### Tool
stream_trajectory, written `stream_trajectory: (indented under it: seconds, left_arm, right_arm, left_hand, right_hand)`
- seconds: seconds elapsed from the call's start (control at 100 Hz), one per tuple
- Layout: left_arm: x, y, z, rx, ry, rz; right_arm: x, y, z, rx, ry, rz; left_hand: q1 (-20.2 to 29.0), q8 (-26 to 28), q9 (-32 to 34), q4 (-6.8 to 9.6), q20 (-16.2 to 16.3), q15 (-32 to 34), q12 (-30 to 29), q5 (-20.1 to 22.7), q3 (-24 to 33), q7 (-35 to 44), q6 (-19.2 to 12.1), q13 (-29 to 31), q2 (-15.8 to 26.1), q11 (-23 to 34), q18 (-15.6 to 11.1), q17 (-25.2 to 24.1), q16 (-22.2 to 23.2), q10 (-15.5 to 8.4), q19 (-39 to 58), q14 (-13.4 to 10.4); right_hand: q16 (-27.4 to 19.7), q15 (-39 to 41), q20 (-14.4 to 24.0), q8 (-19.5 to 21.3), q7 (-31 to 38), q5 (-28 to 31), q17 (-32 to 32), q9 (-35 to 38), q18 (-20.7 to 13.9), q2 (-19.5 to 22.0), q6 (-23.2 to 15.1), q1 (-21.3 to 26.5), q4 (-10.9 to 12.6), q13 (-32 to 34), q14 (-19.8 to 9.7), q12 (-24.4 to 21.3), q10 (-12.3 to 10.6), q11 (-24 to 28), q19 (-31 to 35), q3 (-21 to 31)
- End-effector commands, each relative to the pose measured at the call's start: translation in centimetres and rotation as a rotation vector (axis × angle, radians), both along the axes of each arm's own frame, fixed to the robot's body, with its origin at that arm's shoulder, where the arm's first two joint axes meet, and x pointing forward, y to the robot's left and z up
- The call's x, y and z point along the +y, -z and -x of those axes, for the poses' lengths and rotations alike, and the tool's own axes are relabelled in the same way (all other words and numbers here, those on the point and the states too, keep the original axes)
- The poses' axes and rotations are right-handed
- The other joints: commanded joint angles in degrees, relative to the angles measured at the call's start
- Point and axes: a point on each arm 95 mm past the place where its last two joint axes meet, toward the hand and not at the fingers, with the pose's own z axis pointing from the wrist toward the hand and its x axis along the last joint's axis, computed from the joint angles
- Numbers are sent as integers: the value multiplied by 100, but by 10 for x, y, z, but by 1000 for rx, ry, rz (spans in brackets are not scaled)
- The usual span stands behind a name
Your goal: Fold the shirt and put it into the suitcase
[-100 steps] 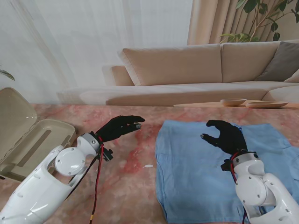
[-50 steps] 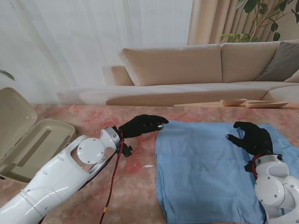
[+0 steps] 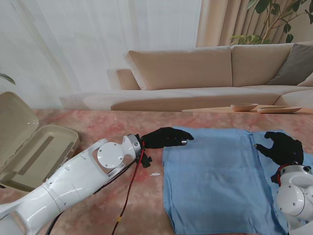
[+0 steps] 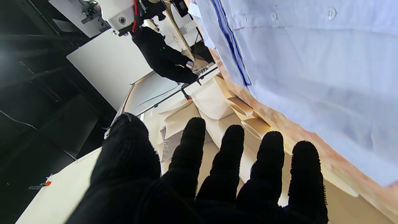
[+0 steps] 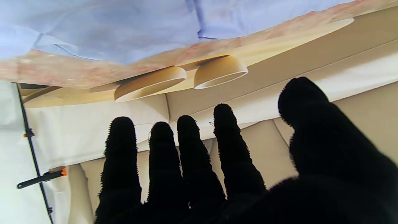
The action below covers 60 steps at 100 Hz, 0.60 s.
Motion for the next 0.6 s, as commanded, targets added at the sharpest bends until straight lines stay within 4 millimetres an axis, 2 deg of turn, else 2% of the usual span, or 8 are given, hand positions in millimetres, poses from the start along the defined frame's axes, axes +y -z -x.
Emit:
stream_trajectory:
  seconds: [0.0, 0.37, 0.59]
  left_arm:
    - [-7, 3, 1, 14, 22, -6]
    - [-11, 21, -1, 71, 72, -54]
    - [-13, 29, -4, 109, 82, -100]
  right_arm:
    - [-10, 9, 5, 36, 35, 0]
    - [-28, 24, 10, 86, 137, 21]
    - [-34, 35, 11, 112, 178, 7]
  left_hand:
    - [111, -30, -224, 33, 9, 88, 68, -109, -1, -93, 14, -151, 312, 106, -190, -12, 55, 4, 200, -59]
    - [87, -30, -270, 33, -8, 112, 73, -150, -7, -91, 39, -187, 393, 137, -202, -47, 74, 28, 222, -29]
    - [-138, -45, -344, 14, -25, 98, 53, -216, -51, -136, 106, -257, 586, 97, -211, -92, 72, 98, 198, 26]
  right_hand:
    - [-134, -104, -10, -25, -79, -128, -122, -131, -74, -10, 17, 47, 213, -233, -62, -54, 41, -72, -159, 18]
    - [-233, -246, 3, -27, -99, -161, -277, -261, -127, 15, 18, 51, 209, -565, -90, -72, 58, -121, -430, 6]
    - [-247, -253, 58, -24, -106, -180, -284, -301, -136, 56, 15, 54, 212, -609, -90, -72, 55, -125, -533, -26]
